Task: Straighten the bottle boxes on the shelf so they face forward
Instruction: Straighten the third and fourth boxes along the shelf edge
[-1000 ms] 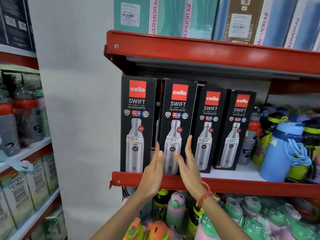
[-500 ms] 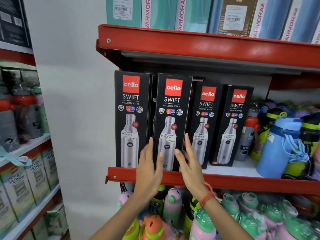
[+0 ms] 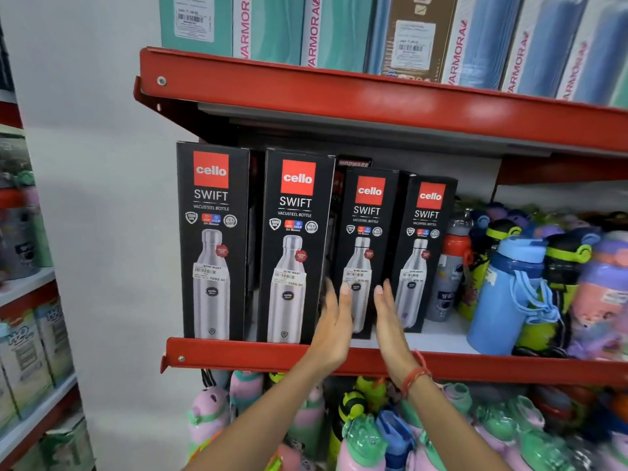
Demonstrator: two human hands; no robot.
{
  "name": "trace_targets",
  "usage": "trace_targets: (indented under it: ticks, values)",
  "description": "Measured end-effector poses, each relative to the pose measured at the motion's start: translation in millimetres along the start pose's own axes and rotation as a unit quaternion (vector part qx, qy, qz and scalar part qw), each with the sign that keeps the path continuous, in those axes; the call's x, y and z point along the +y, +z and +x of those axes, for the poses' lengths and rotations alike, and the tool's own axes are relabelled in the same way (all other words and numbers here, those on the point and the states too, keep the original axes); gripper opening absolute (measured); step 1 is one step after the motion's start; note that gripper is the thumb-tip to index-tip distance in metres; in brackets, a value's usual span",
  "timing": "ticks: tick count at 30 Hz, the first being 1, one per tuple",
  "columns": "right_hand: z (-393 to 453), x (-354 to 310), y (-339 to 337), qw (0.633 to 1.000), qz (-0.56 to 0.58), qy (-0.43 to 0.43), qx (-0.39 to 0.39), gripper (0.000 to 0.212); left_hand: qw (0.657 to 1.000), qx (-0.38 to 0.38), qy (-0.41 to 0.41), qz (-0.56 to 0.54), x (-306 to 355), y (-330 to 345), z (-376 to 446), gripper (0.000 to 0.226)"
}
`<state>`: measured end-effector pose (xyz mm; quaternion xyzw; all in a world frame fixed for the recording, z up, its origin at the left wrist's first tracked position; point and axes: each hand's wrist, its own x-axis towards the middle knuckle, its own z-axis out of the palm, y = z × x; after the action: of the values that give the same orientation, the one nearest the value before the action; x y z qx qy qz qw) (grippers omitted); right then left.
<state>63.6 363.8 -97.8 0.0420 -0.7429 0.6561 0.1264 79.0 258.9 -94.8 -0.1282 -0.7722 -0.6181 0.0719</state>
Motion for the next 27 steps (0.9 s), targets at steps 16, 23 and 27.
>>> trace_targets:
  ticks: [16, 23, 27]
  values:
    - [-30, 9, -18, 0.998, -0.006, -0.013, -0.067, 0.053, 0.999, 0.018, 0.023, 0.039, -6, -15, -37, 0.063]
    - [-32, 15, -21, 0.998, -0.002, -0.043, -0.045, 0.051, 0.987, 0.030, 0.078, 0.139, -2, -11, -45, 0.063]
    - [-22, 11, -37, 0.996, 0.043, -0.069, 0.037, 0.052, 0.935, 0.119, 0.285, 0.172, 13, 10, -45, 0.050]
